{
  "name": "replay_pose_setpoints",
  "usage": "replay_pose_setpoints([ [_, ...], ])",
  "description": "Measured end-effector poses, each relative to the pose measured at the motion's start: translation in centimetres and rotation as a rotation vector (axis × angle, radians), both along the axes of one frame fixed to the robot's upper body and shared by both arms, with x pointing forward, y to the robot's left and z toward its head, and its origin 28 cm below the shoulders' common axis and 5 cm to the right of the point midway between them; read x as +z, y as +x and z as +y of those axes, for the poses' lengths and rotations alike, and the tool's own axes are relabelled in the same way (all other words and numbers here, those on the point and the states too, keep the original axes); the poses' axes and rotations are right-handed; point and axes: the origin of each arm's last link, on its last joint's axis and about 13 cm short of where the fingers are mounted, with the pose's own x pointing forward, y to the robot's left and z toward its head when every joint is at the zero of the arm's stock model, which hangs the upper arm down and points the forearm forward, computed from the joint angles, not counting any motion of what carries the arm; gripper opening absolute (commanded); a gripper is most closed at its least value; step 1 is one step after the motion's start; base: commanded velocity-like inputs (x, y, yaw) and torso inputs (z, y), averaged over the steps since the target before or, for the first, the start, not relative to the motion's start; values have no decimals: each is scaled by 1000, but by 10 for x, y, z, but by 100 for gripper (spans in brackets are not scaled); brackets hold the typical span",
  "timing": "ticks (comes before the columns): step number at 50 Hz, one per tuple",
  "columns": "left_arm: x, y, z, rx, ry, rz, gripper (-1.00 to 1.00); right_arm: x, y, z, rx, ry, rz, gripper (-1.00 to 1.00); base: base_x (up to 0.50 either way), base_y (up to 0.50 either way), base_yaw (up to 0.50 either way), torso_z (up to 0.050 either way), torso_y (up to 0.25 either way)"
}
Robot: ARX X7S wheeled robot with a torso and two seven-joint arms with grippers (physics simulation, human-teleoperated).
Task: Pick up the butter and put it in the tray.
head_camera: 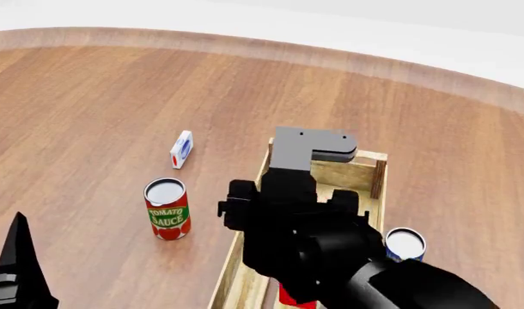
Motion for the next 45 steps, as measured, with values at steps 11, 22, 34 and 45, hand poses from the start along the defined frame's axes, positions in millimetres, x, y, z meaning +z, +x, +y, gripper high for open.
replay_pose_setpoints([
  [11,1,-1,0,-1,-2,-5,100,24,-20,-1,4,-50,-129,100,0,0,0,0,0],
  [22,2,-1,0,0,4,-9,100,22,-57,-8,86,-126,-376,100,0,0,0,0,0],
  [34,3,-2,-1,4,22,-16,100,-4,-104,-18,150,-311,-645,100,0,0,0,0,0],
  [45,1,-2,-4,-4,33,-12,100,-30,-138,-27,141,-326,-819,100,0,0,0,0,0],
])
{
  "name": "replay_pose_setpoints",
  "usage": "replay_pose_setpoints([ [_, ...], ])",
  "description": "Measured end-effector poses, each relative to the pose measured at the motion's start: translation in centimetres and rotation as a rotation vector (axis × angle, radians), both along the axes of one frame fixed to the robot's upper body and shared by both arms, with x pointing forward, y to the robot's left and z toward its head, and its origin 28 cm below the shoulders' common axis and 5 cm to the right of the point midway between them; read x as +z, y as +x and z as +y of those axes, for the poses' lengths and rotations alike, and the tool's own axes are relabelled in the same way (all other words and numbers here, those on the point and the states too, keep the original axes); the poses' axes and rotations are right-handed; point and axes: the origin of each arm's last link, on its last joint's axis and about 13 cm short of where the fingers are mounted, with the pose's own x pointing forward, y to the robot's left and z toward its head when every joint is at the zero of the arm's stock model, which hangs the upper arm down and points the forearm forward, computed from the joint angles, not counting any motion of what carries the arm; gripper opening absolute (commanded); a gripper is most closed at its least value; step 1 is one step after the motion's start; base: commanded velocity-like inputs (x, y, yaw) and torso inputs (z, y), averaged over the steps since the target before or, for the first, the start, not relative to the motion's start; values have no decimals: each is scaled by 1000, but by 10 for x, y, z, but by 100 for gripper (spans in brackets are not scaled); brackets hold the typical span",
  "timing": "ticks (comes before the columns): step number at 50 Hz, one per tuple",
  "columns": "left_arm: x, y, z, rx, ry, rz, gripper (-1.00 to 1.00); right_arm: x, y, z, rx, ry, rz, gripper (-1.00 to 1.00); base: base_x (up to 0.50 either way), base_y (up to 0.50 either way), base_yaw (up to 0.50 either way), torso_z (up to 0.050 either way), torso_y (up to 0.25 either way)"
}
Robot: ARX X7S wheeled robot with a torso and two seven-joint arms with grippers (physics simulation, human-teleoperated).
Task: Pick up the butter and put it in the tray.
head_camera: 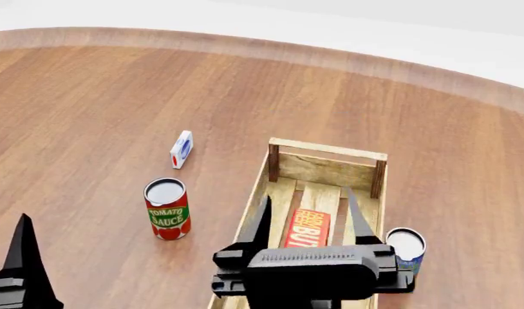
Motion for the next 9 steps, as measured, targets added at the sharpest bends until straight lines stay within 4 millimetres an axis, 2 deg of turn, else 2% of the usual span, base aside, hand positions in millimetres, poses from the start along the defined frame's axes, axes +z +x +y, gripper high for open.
replay_pose_setpoints([
  [9,-4,1,-3,-11,4,12,100,-25,-20,-3,2,34,-42,100,0,0,0,0,0],
])
